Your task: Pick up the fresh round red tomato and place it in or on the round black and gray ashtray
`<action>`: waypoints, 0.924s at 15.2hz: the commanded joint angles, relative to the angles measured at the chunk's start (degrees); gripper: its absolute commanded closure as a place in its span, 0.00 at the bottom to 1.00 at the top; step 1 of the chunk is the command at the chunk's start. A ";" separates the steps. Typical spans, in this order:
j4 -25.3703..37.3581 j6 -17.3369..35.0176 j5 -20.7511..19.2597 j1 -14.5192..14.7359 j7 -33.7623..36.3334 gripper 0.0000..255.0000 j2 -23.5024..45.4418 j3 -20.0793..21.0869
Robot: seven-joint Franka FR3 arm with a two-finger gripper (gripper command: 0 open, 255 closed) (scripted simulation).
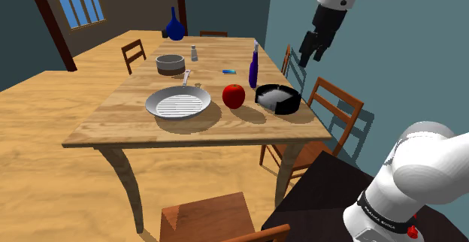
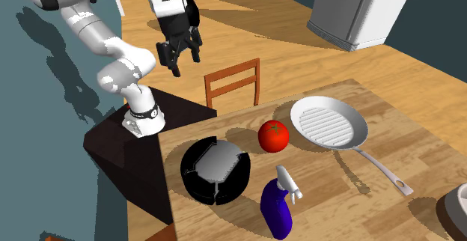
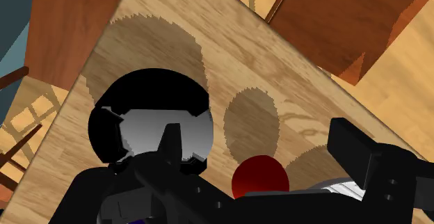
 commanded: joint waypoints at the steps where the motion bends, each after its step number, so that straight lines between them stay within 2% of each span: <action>1: 0.00 0.00 0.00 0.00 0.00 0.00 0.00 0.00; 8: -3.87 17.86 2.18 3.66 -9.85 0.00 8.12 -5.56; 14: -2.94 31.31 7.43 8.52 -20.39 0.00 18.19 -10.66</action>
